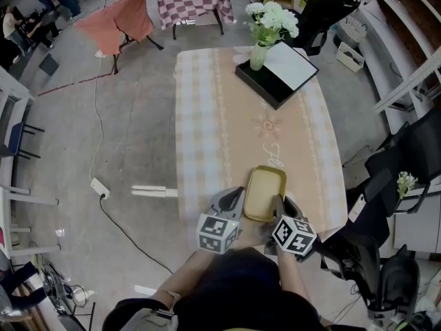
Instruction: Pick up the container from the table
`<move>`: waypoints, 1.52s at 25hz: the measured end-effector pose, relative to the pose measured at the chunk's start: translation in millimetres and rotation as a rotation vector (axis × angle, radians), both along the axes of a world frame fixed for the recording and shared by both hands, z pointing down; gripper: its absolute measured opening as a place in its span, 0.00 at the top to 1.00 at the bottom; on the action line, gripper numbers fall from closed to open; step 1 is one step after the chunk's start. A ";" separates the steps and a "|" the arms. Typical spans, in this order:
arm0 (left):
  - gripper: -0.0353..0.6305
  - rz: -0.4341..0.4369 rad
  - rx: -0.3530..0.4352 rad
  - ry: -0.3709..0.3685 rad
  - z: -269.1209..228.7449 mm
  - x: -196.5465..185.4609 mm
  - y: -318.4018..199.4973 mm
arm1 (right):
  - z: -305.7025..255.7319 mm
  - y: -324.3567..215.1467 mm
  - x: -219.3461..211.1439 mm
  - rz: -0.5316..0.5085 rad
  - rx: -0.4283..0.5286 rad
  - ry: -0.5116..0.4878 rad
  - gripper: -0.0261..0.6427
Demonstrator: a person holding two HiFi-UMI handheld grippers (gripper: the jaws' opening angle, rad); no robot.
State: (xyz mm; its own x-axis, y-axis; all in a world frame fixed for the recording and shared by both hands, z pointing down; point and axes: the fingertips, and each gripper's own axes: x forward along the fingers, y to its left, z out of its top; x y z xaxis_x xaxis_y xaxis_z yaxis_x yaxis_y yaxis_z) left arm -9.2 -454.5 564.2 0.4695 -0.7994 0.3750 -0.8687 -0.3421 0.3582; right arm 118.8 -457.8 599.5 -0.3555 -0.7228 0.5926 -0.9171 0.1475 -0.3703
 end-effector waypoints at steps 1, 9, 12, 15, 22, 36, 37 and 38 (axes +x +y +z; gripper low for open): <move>0.93 0.002 0.003 -0.002 -0.7 0.4 0.6 | -0.1 -0.3 0.6 0.001 0.002 0.005 0.91; 0.93 0.007 0.026 -0.007 -7.0 -1.3 5.3 | 0.0 1.3 4.5 0.028 0.009 0.002 0.92; 0.93 0.014 0.038 -0.010 -10.4 -0.4 6.9 | -1.5 2.8 5.0 0.034 0.014 -0.006 0.92; 0.93 0.012 0.040 -0.013 -12.2 0.7 8.7 | -5.5 3.5 6.1 0.040 0.024 -0.022 0.92; 0.93 0.000 0.051 -0.029 -19.8 3.9 15.4 | -17.6 6.1 17.0 0.058 0.055 -0.039 0.92; 0.93 -0.010 0.121 -0.008 -61.0 38.2 33.9 | -85.3 11.6 85.3 0.184 0.215 -0.087 0.92; 0.93 -0.003 0.128 -0.007 -63.8 42.3 35.3 | -89.9 13.4 91.5 0.198 0.227 -0.093 0.92; 0.93 0.003 0.135 -0.006 -66.3 45.8 36.3 | -94.3 14.9 96.8 0.209 0.240 -0.099 0.92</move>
State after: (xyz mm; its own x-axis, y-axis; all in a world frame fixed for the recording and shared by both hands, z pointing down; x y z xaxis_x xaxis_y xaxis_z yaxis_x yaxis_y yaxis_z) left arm 36.6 -418.2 497.9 0.4701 -0.8413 0.2668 -0.8695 -0.3895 0.3037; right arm 215.6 -442.9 505.1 -0.2318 -0.9008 0.3671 -0.8981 0.0532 -0.4366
